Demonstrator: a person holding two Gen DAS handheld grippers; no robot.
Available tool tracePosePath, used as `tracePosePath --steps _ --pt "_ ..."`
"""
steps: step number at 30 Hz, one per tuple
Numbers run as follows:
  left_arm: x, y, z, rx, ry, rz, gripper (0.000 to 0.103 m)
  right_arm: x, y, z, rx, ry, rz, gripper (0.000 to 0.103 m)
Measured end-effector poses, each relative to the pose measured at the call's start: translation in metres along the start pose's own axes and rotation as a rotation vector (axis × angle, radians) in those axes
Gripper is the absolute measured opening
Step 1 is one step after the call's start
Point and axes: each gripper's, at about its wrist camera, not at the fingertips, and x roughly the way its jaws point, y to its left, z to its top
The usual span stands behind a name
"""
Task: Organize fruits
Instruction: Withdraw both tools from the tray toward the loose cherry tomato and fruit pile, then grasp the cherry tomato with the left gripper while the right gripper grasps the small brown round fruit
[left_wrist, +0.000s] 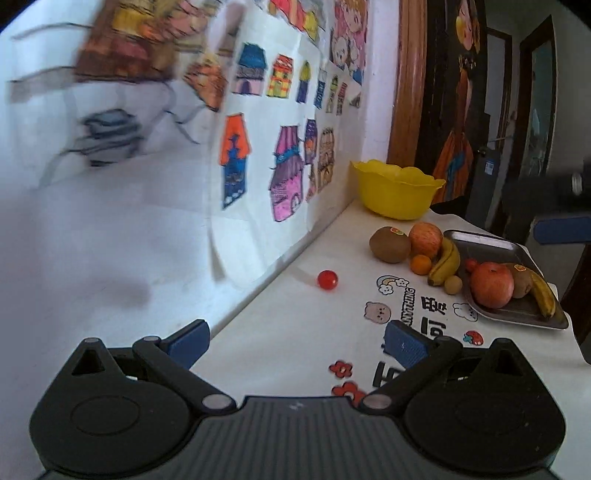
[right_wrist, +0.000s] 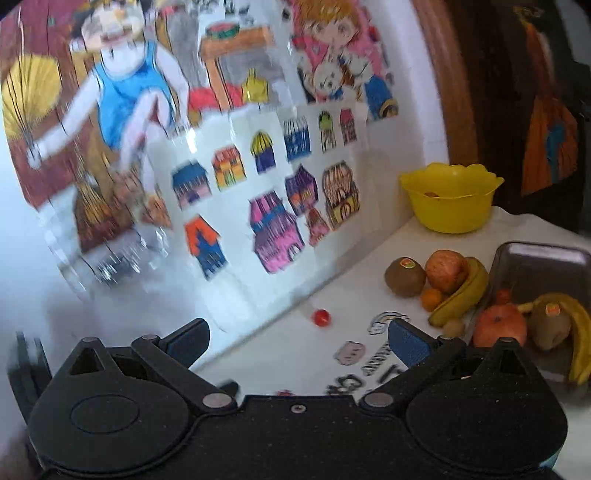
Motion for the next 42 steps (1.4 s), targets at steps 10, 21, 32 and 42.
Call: tracePosePath --steps 10,21,32,42 --pt "0.069 -0.022 0.022 0.052 0.042 -0.036 0.103 0.052 -0.049 -0.013 -0.32 0.092 -0.11 0.102" --pt "0.127 -0.04 0.033 0.087 0.086 -0.025 0.103 0.114 -0.096 -0.022 -0.273 0.114 -0.143 0.091" --pt "0.157 -0.043 0.037 0.121 0.094 -0.029 0.101 0.144 -0.117 -0.019 -0.258 0.168 -0.161 0.078" --pt "0.169 -0.044 0.039 0.132 0.098 -0.046 0.092 0.16 -0.114 -0.01 -0.229 0.225 -0.192 0.084"
